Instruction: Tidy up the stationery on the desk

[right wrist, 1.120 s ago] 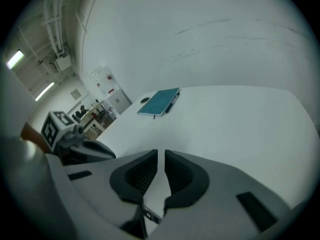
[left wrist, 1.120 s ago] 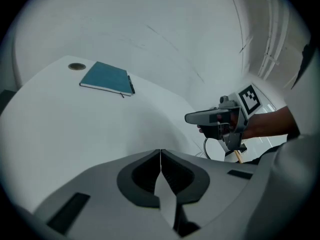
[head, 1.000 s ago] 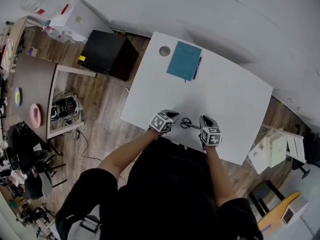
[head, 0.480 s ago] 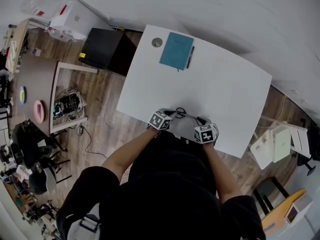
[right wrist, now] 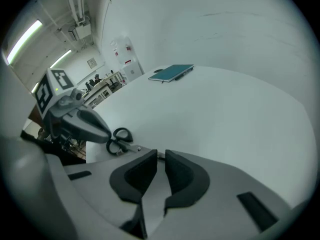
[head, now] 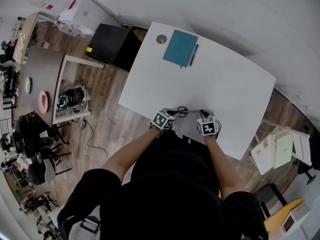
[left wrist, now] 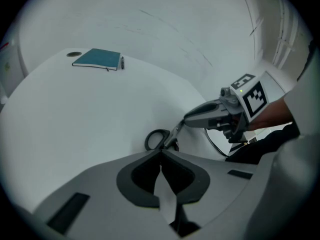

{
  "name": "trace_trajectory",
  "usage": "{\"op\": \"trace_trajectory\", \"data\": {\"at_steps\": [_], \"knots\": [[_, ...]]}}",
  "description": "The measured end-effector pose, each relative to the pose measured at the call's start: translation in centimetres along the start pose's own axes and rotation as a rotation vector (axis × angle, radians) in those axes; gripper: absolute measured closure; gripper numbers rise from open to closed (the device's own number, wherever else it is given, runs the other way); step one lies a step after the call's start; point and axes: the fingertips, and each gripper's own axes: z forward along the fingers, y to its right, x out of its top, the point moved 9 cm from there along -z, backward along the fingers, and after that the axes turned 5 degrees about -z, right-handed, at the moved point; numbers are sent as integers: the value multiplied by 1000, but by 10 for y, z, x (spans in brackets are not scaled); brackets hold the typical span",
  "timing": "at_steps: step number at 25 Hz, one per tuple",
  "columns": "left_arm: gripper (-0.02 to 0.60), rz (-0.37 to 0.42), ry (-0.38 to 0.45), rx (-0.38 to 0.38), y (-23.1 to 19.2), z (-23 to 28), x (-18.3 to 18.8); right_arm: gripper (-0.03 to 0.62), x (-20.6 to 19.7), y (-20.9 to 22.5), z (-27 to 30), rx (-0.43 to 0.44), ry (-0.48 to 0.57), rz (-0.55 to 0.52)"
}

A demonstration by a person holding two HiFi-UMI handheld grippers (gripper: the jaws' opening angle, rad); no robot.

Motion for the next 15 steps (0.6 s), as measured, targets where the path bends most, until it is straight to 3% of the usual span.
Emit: {"op": "trace_trajectory", "data": {"at_steps": [4,10,15], "knots": [[565,3,-40,-46,19,12,-7,533,28,14,17,-4,41,-6],[565,69,-67,-97,60,34,-2,533,58,11,33,18,40,-76],[565,48,-64,-116,58,31,-11,531,57,6,19,11,89,30]]}}
